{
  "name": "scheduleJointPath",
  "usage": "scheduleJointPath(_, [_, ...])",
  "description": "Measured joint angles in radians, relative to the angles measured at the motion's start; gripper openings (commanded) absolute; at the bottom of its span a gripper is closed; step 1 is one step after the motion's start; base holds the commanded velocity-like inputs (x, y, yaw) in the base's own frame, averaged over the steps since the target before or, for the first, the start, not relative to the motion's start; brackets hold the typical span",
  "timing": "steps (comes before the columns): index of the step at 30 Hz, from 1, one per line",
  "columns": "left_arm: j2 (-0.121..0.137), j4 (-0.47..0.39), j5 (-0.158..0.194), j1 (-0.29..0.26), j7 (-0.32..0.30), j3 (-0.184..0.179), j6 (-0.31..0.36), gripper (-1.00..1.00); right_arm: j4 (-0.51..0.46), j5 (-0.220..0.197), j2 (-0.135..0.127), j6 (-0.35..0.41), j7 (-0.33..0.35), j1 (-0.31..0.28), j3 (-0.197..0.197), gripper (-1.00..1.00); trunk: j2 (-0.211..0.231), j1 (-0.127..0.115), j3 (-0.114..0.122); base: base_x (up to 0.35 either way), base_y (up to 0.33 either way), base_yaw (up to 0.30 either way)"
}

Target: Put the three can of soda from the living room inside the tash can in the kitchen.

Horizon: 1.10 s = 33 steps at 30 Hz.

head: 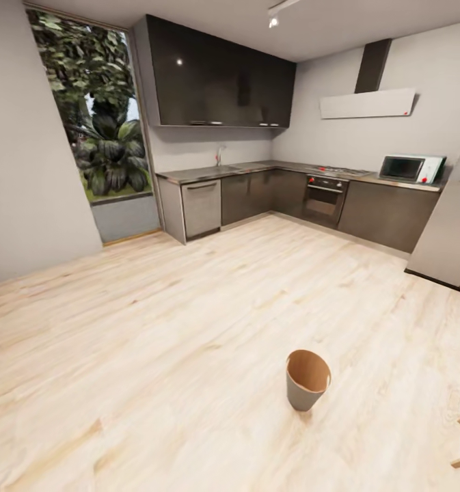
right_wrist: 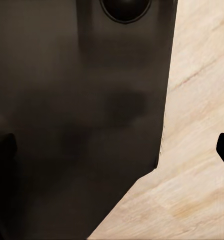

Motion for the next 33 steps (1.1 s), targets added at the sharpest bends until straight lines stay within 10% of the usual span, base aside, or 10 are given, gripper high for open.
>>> scheduleJointPath(33, [0.0, 0.001, -0.009, 0.0, -0.002, -0.008, -0.078, 1.0, 0.0, -0.011, -0.001, 0.001, 0.0, 0.0, -0.007, 1.0, 0.0, 0.0, 0.0, 0.223, 0.046, -0.219])
